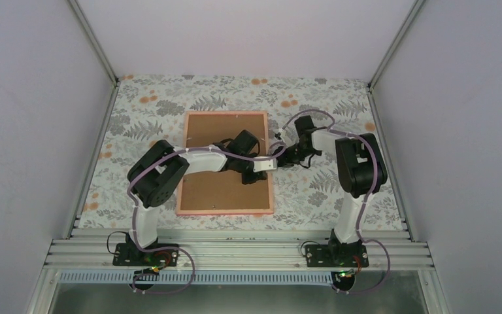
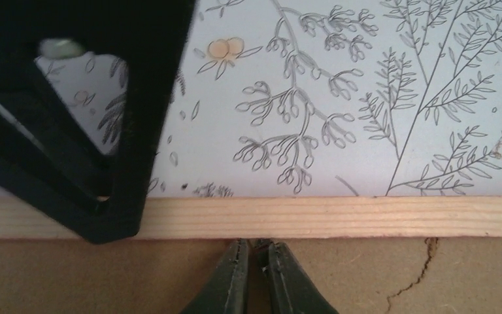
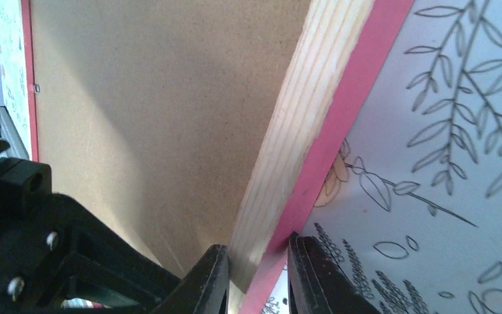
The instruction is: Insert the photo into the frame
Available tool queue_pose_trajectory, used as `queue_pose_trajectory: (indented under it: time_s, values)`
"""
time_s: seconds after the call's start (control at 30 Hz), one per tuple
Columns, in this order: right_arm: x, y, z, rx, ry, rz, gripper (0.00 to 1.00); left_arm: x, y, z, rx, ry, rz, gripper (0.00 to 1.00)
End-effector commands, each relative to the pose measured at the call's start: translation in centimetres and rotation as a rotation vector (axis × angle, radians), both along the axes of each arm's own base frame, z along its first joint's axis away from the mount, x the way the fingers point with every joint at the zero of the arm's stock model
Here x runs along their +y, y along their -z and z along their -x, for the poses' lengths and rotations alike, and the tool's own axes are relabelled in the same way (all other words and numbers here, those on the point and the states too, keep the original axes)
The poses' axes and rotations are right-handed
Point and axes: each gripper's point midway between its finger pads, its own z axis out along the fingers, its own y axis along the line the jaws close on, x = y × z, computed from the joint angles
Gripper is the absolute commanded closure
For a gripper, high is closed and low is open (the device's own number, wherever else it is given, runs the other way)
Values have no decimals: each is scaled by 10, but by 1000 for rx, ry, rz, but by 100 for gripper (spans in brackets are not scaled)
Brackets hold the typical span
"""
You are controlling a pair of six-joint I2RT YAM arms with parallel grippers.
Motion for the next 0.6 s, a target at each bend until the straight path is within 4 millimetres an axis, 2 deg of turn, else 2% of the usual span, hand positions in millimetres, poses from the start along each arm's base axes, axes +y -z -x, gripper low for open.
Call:
queue_pose_trajectory:
  time_s: [0.0,0.1,0.23,0.33,0.43,0.57]
  values:
    - [1,10,5,-14,-24,38,77,21,-10,-6,41,-33,1,87]
    - [2,-2,3,-43,-19,20,70,25,-36,-37,1,-92,60,83]
    - [2,-22,-10,-100,6,-12,62,41,-52,-81,-42,-162,105,77]
    - [0,-35,-26,-152,35,-29,60,44,-50,-104,-92,-175,83,75]
    - [0,-39,-43,-187,61,-26,60,42,-42,-123,-115,-179,61,75]
    - [1,-33,-60,-189,86,-18,62,35,-36,-146,-138,-180,57,75]
